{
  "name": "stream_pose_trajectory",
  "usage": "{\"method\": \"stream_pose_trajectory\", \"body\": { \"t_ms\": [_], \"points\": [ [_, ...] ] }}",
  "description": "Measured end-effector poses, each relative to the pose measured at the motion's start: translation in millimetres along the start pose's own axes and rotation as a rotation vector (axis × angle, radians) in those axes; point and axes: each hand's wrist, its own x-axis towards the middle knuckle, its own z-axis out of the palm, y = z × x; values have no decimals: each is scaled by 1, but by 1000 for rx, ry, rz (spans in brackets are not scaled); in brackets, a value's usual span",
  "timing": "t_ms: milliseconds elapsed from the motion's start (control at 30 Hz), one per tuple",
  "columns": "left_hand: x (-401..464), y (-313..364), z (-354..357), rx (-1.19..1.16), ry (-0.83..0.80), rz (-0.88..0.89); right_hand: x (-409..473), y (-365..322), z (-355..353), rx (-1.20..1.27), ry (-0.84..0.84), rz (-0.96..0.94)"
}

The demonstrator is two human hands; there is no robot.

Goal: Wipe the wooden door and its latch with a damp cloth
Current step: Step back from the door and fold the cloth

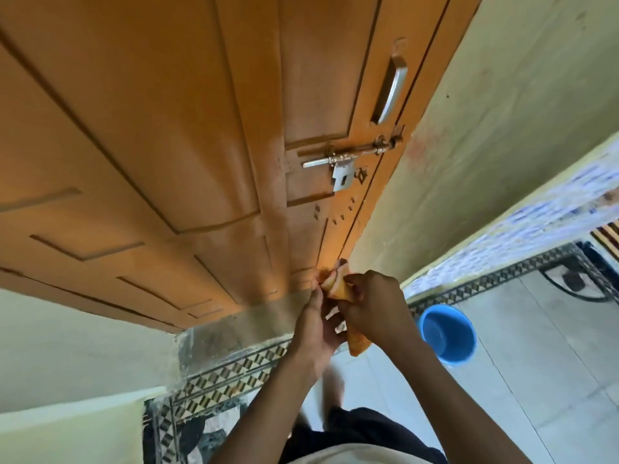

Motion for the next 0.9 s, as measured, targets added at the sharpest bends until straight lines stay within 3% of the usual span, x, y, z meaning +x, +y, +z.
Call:
{"method": "stream_pose_trajectory", "body": {
  "t_ms": [167,333,433,567,667,900],
  "points": [
    [-3,-14,-5,-148,-87,-67,-42,25,-18,254,-36,81],
    [-22,-23,6,19,-196,-1,-60,79,-26,497,322,268],
    [-33,-35,24,92,-184,19,-62,111,-32,556,259,325],
    [-46,-60,56,123,-171,72,-83,135,-45,503,437,122],
    [-52,-94,87,89,-144,84,-98,162,-59,439,480,-54],
    [-65,-190,164,-22,-113,109,-124,258,-92,308,421,-68]
  ]
}}
